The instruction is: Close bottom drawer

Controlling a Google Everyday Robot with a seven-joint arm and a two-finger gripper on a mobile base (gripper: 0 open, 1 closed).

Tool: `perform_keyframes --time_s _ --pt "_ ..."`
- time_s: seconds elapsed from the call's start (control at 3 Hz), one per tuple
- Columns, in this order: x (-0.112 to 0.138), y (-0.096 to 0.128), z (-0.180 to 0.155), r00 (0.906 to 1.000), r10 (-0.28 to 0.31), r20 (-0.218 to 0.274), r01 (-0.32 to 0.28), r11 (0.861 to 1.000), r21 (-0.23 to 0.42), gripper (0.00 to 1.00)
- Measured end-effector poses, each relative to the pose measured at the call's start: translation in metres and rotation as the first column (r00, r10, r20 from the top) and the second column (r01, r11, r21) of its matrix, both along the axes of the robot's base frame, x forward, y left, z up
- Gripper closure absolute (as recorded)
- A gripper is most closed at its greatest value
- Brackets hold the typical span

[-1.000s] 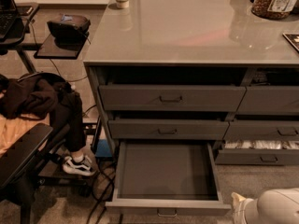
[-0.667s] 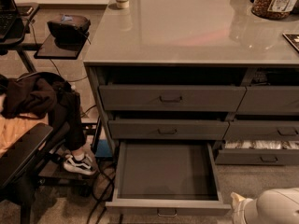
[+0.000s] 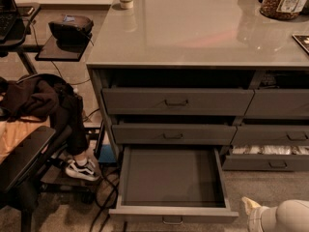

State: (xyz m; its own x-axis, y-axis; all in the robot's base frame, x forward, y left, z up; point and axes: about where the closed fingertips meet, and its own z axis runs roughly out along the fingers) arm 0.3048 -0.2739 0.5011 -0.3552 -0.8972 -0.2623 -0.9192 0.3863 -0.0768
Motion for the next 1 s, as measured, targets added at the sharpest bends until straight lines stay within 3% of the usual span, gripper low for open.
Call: perform_keyframes --time_s 0.33,0.67,1.0 --pt "0.004 -0.011 -0.043 0.9972 0.065 0.036 -0.067 0.997 0.045 0.0" --pt "0.005 -0.015 -0.078 0.9953 0.09 0.035 -0.094 0.99 0.107 0.0" --pt "0.005 -0.015 -0.078 0.9953 0.091 0.035 -0.094 0.99 0.107 0.0"
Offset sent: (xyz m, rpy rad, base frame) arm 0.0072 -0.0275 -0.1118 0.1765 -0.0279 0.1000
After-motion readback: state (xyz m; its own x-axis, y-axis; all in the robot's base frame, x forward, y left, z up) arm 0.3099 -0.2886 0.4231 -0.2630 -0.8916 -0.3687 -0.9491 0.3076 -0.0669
